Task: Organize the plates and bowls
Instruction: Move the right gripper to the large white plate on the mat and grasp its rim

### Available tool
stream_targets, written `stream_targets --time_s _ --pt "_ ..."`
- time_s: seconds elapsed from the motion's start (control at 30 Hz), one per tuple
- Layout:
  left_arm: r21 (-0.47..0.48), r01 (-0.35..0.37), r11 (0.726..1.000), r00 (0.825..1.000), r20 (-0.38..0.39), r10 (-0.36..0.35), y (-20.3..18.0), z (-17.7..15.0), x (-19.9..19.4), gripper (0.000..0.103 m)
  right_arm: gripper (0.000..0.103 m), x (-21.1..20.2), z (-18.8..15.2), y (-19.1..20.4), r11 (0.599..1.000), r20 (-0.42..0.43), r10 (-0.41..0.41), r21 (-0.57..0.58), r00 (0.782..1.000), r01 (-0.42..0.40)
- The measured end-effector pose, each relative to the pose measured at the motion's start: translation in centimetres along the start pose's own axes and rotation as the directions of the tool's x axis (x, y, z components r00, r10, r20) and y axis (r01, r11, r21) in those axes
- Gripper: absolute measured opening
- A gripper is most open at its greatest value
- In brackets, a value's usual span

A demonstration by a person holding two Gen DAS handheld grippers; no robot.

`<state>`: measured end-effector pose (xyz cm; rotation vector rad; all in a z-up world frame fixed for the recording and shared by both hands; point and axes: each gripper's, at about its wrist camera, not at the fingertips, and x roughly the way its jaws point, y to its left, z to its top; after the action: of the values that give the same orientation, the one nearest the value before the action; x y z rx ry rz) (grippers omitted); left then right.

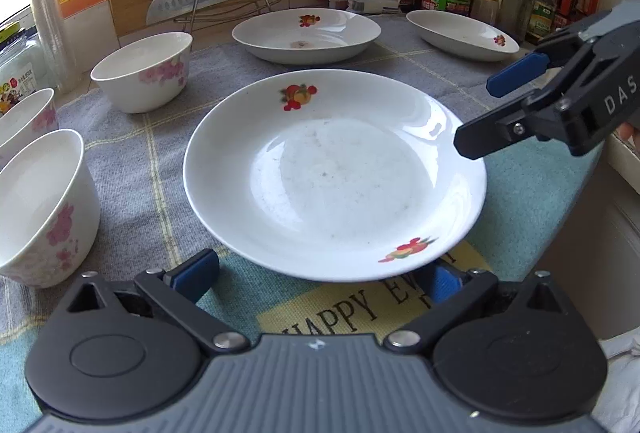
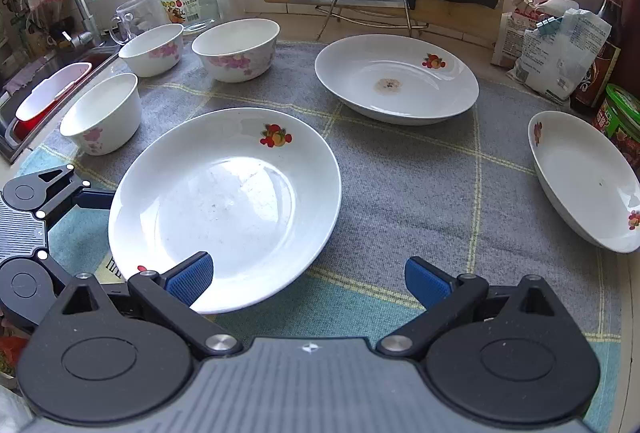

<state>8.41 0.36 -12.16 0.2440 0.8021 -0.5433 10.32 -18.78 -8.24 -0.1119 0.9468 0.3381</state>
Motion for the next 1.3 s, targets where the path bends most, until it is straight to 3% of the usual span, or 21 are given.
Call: stream_targets --time_s 0.43,0.73,1.07,1.3 --pt "0.043 0.044 0.998 0.998 0.033 -0.046 0.4 -0.1 0.2 0.103 0.103 0.3 0.9 0.8 1.0 -0.003 0.003 -0.012 1.0 -0.003" --pt "0.051 0.05 0.997 0.997 0.063 -0.054 0.5 -0.3 0.1 0.103 0.103 3.4 3.1 -0.3 0.991 -0.035 0.12 -0.062 0.992 -0.122" --pt "0.057 0.008 0.998 0.997 0.074 -0.012 -0.3 -0.5 -0.2 0.103 0.103 6.5 5.1 -0.7 0.966 -0.104 0.222 -0.115 0.969 -0.233" --pt "0.052 0.047 0.998 0.995 0.084 -0.051 0.3 -0.7 -0.1 0.103 0.103 7.6 5.4 -0.6 0.952 -0.146 0.248 -0.145 0.958 -0.268"
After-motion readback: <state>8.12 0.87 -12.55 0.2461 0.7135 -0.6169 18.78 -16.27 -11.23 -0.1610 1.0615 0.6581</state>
